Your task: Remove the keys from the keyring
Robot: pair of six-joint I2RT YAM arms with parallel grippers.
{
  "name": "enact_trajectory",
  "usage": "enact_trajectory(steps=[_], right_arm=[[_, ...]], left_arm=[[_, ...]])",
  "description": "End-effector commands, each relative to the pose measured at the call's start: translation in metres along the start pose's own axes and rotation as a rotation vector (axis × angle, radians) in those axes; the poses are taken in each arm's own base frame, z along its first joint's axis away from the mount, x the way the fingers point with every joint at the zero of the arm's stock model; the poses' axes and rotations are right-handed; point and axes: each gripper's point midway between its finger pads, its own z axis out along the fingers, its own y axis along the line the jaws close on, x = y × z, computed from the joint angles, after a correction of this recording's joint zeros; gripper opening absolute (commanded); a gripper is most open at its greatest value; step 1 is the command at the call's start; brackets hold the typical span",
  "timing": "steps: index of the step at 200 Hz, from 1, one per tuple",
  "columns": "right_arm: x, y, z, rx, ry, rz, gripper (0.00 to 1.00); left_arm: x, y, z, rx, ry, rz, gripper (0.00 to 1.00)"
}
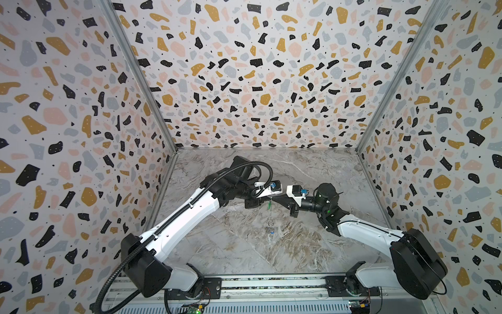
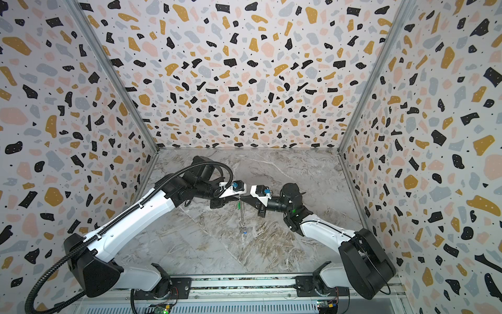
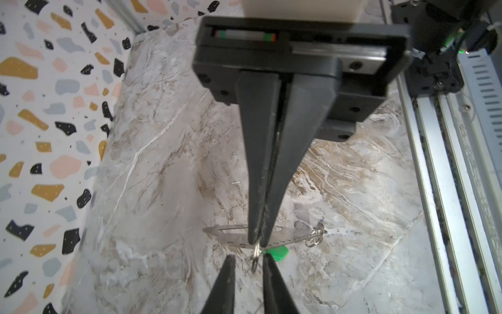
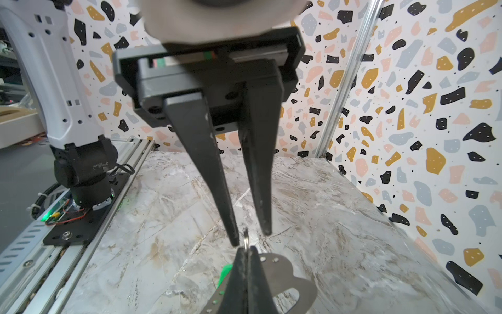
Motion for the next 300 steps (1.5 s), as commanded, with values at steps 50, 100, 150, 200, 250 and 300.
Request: enact_trajectory(steps=[50,100,150,200,250,300], right_arm=[[-0.022,-0.021,0.014,0.215,-0.036,0.041,0.00],[-0.028,-0.030,0.014,0.333,-0.062,0.029,0.00],[-0.032,-0.025,0.016,0.344,-0.089,0.034,0.00],[-0.035,-0.017,0.019,0.299,-0.108,0.026,0.00],[-0.033,-0.013,0.019,0.282,-0.114,0.017,0.00],[-0.033,-0.009,0.018,0.263,-0.116,0.011,0.00]], left_arm=[[-0.002,0.051,-0.059,-0.453,-0.304,-0.158,0.45],[0.019,0.034,-0.051,-0.482,-0.409,-0.246,0.48],[0.033,0.024,-0.032,-0.447,-0.466,-0.297,0.49],[0.034,0.018,-0.014,-0.375,-0.483,-0.309,0.49],[0.036,0.014,-0.002,-0.322,-0.481,-0.310,0.48],[0.037,0.018,-0.003,-0.341,-0.464,-0.296,0.44]])
